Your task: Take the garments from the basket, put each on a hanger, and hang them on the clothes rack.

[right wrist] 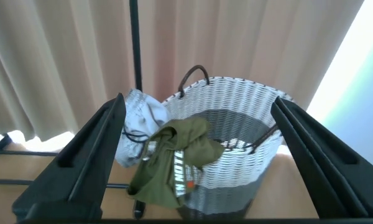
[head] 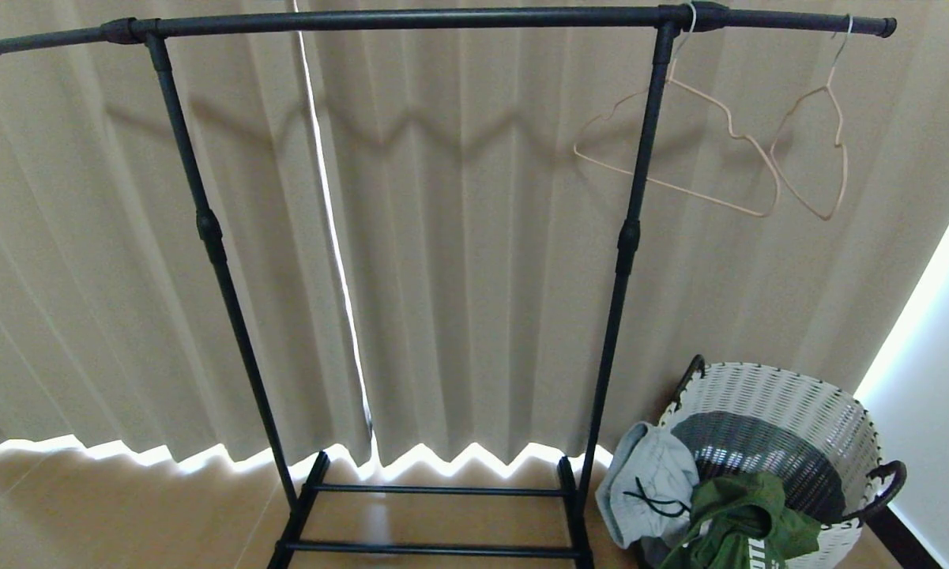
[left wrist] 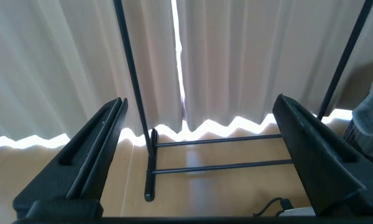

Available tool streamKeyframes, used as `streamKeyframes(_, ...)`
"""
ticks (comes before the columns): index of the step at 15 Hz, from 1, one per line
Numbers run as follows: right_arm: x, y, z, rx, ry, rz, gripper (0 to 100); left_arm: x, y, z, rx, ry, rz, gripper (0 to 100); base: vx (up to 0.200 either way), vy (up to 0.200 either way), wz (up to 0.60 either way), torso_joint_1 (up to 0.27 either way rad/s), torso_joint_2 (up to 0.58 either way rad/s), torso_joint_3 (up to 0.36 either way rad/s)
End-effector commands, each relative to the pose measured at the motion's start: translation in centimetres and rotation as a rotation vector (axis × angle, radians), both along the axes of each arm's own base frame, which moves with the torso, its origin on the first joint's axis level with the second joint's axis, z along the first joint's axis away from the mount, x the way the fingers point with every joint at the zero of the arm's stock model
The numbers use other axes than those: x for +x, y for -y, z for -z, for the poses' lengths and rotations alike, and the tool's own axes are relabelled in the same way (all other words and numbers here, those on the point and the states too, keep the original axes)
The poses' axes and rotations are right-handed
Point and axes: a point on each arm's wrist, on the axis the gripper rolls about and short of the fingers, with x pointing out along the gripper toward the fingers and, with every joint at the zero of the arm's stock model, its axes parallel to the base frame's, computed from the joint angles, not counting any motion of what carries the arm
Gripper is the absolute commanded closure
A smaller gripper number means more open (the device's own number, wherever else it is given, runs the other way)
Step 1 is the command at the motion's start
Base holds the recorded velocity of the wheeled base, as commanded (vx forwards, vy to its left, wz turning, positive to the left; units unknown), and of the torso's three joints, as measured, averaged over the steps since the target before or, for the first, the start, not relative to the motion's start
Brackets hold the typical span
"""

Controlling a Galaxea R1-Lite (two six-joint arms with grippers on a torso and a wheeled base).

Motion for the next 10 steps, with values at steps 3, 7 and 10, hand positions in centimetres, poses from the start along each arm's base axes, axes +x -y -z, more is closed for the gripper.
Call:
streamKeyframes(3,0.0,0.0,0.0,0.003,0.0,0.002,0,0.0,0.0,0.0,-0.004,-0.002,0.0,0,0.067,0.0,0.0,0.001,0.0,0.002)
streamKeyframes(7,0.0,0.0,0.0,0.001,0.0,0.004,0,0.0,0.0,0.0,-0.001,0.0,0.0,0,0.0,0.0,0.0,0.0,0.0,0.0)
streamKeyframes(10,-0.6,0.0,-1.5,-0.041,0.028,0.015,0,0.0,0.0,0.0,-0.001,0.0,0.0,0,0.0,0.0,0.0,0.0,0.0,0.0)
